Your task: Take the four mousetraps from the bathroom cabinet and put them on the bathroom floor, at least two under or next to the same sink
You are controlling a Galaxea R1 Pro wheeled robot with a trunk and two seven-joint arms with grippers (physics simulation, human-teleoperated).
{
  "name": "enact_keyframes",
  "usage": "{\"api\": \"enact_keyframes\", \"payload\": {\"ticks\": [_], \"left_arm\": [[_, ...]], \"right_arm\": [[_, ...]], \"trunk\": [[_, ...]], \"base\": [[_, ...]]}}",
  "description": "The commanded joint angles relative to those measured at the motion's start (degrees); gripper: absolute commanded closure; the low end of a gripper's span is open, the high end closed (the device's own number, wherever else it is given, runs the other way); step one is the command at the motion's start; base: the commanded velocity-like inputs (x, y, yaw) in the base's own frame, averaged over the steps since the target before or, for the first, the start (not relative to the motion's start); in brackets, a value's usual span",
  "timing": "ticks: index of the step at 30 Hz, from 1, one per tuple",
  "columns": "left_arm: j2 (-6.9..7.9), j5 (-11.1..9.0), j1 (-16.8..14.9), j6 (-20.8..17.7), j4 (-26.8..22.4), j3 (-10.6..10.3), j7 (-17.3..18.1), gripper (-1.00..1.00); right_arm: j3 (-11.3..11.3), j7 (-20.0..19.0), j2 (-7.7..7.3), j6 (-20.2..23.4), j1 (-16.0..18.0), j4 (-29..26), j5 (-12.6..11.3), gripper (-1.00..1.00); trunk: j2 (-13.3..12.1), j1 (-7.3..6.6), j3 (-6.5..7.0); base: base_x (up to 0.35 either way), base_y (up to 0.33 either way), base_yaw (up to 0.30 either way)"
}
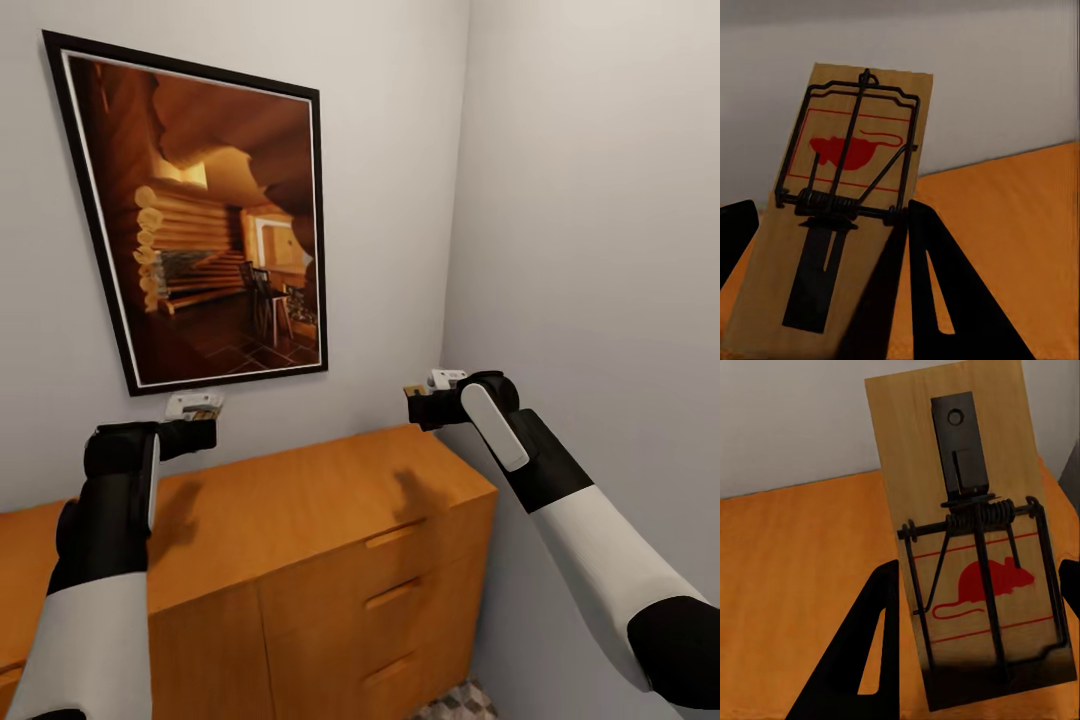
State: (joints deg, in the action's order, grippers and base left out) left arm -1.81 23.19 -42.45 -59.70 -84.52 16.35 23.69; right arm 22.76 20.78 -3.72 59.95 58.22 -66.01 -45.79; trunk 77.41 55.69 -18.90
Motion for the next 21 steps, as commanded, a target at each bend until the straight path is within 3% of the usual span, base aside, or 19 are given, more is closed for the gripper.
{"api": "enact_keyframes", "payload": {"ticks": [1,11,21], "left_arm": [[-0.09,0.6,0.2,-0.2,-0.1,0.2,0.6,1.0],[-0.45,0.6,2.0,-0.2,-0.4,0.3,0.6,1.0],[-3.1,0.0,5.4,-0.1,-1.1,0.3,0.7,1.0]], "right_arm": [[0.2,0.4,-0.06,0.1,0.1,-0.1,-0.7,1.0],[0.1,0.3,-0.06,0.1,0.1,-1.9,-0.7,1.0],[0.0,0.6,-0.37,0.1,-3.0,-4.8,-0.3,1.0]], "trunk": [[0.1,-0.03,-0.07],[0.1,-0.03,-0.07],[0.1,-0.03,-0.07]], "base": [[-0.343,-0.068,0.0],[-0.344,-0.082,0.0],[-0.345,-0.06,0.0]]}}
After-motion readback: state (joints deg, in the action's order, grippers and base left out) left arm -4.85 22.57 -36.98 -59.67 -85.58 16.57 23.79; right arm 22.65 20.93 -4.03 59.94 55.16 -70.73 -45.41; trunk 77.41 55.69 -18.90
